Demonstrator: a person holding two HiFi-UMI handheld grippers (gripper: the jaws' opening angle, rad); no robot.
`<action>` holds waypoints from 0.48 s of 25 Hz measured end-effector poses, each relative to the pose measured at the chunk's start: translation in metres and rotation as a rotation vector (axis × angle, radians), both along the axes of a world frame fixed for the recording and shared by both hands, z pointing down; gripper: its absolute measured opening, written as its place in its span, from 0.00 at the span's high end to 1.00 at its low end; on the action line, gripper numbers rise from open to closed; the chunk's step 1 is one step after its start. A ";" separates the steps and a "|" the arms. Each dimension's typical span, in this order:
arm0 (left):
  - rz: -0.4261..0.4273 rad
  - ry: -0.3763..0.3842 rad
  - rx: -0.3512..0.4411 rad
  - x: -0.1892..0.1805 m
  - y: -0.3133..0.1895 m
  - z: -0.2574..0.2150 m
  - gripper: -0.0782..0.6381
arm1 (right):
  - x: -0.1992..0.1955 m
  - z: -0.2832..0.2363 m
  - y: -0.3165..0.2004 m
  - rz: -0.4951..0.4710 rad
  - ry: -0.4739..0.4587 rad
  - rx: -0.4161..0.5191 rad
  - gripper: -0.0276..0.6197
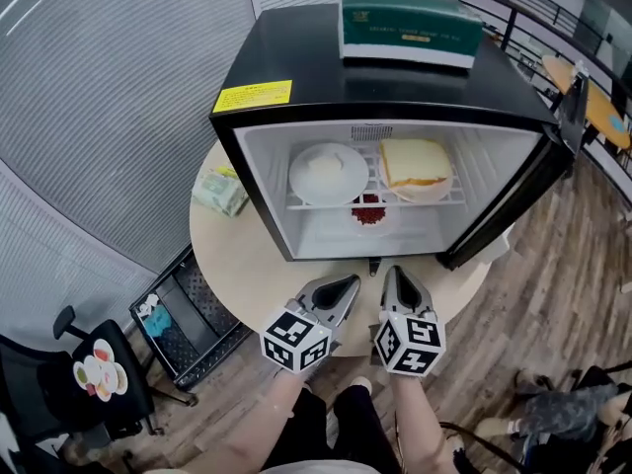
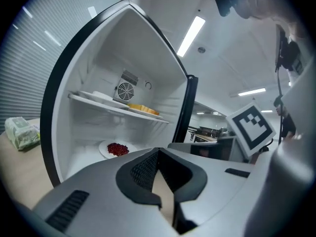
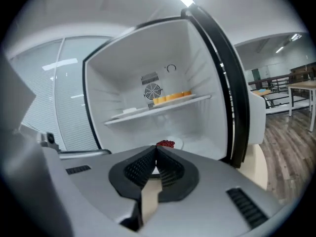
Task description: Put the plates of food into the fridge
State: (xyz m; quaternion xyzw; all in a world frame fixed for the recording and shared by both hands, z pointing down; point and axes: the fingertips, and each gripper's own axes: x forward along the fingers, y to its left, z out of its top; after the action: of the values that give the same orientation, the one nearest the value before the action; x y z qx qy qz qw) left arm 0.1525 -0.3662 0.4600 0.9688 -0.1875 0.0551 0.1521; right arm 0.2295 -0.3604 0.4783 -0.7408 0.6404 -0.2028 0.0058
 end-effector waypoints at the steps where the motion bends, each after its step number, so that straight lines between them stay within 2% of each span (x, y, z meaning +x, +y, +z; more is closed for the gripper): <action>1: 0.014 -0.013 0.022 0.001 0.008 -0.003 0.88 | -0.006 -0.010 0.012 -0.011 -0.012 0.025 0.95; 3: 0.032 -0.032 0.058 -0.002 0.025 -0.011 0.88 | -0.021 -0.029 0.035 -0.035 -0.011 0.065 0.95; 7: 0.060 -0.028 0.070 -0.003 0.059 -0.024 0.88 | -0.040 -0.050 0.083 -0.080 0.086 0.080 0.95; 12: 0.076 0.015 0.125 -0.002 0.083 -0.040 0.88 | -0.037 -0.053 0.117 -0.071 0.073 0.122 0.95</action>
State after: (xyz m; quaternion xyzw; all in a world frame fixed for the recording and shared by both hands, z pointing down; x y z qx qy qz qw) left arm 0.1500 -0.2828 0.4200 0.9833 -0.1525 0.0420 0.0905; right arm 0.1928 -0.2431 0.4255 -0.7229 0.6771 -0.1365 0.0205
